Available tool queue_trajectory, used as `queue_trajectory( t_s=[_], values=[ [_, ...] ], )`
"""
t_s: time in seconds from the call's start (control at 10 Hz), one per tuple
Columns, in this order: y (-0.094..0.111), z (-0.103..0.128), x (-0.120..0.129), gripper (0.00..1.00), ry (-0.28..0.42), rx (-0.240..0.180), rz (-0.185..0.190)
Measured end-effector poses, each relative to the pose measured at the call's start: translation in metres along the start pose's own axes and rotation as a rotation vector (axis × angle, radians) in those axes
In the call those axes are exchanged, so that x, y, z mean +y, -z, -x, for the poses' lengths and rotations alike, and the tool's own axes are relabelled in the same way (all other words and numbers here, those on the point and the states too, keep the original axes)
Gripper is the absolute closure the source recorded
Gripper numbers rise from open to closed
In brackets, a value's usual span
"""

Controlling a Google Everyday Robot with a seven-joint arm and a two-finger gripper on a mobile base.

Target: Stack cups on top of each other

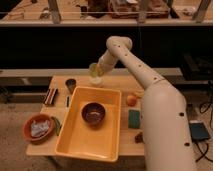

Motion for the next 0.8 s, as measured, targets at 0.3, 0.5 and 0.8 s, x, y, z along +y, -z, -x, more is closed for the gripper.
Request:
queue_trajectory(
  t_s=[0.3, 0.5, 0.8],
  values=[
    [-0.0035, -0.0009, 0.0013, 0.20, 0.003, 0.008, 0.004],
    [-0.0047, -0.0027, 0.0028, 0.20, 0.001, 0.016, 0.003],
    [-0.0056, -0.0044, 0.0046, 0.20, -0.005, 0.020, -0.003]
  ],
)
